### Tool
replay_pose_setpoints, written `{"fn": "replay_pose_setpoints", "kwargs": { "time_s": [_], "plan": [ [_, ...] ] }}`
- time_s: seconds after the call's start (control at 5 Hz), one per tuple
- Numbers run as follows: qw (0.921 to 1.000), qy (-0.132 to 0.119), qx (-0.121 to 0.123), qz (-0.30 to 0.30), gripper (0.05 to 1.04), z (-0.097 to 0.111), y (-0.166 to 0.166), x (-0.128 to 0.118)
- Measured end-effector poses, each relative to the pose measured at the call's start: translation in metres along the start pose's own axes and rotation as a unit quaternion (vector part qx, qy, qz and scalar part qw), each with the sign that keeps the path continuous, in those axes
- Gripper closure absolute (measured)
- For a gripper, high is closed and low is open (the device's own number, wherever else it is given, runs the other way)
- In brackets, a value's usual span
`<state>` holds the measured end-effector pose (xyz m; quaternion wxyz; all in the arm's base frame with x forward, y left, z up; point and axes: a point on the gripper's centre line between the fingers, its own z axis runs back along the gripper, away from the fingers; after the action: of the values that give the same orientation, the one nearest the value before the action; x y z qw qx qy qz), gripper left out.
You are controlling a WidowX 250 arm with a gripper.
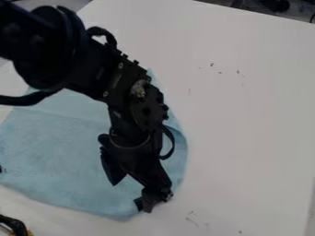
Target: Fold the cloth from bottom right to top left
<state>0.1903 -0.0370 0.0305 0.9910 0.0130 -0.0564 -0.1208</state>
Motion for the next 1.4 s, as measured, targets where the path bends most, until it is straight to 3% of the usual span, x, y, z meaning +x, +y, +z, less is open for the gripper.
{"fn": "replay_pose_setpoints", "kwargs": {
  "time_s": [0.2,0.6,0.8,1.2,1.4],
  "plan": [
    [0.9997,-0.005,-0.020,-0.012,0.084,-0.003,-0.007,-0.001],
    [0.9983,0.019,-0.046,-0.032,0.084,-0.019,-0.011,0.000],
    [0.9977,0.023,-0.059,-0.025,0.135,-0.024,-0.009,0.005],
    [0.9971,0.028,-0.069,-0.011,0.706,-0.029,-0.006,0.013],
    [0.9974,0.030,-0.064,-0.014,0.883,-0.029,-0.004,0.013]
  ]
}}
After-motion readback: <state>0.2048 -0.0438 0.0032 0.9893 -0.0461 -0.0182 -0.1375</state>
